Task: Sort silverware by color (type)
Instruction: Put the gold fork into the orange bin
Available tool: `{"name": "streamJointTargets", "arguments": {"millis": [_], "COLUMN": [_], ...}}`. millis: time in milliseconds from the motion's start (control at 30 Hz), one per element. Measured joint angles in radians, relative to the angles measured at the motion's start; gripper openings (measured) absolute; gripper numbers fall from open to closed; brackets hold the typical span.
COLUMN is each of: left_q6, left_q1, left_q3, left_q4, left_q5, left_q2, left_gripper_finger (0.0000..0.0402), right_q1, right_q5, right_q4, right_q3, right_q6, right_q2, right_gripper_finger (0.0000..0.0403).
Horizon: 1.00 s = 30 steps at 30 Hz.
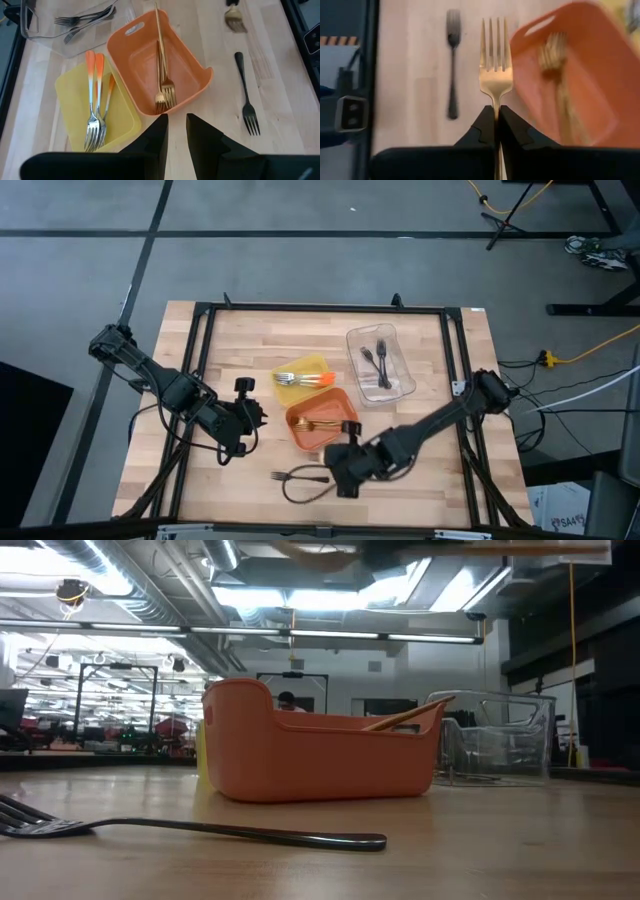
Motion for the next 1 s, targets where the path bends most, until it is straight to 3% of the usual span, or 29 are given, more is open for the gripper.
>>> {"name": "streamJointTargets", "arguments": {"millis": [167, 367, 700, 1000], "left_q6": [0.0, 0.0, -0.019, -0.026], "left_q1": [0.0, 0.0, 0.0, -0.007], "left_q3": [0.0, 0.0, 0.0, 0.0], "left_q4": [0.0, 0.0, -0.002, -0.029], "left_q5": [-0.002, -0.002, -0.008, -0.09], "left_q2": [0.0, 0.0, -0.003, -0.153], "left_gripper_finger": [0.0063, 0.0063, 0.0063, 0.0063], "right_q1": [-0.087, -0.192, -0.316, -0.333], "right_q5": [-0.005, -0.107, -0.15, -0.172], "right_q4": [0.0, 0.0, 0.026, 0.05], "right_q3": [0.017, 0.017, 0.014, 0.012], "right_q6": [-0.144, -0.296, -0.387, -0.428], "right_q2": [0.0, 0.003, 0.015, 0.072], "right_gripper_finger": [0.0001, 0.0001, 0.0001, 0.0001]}}
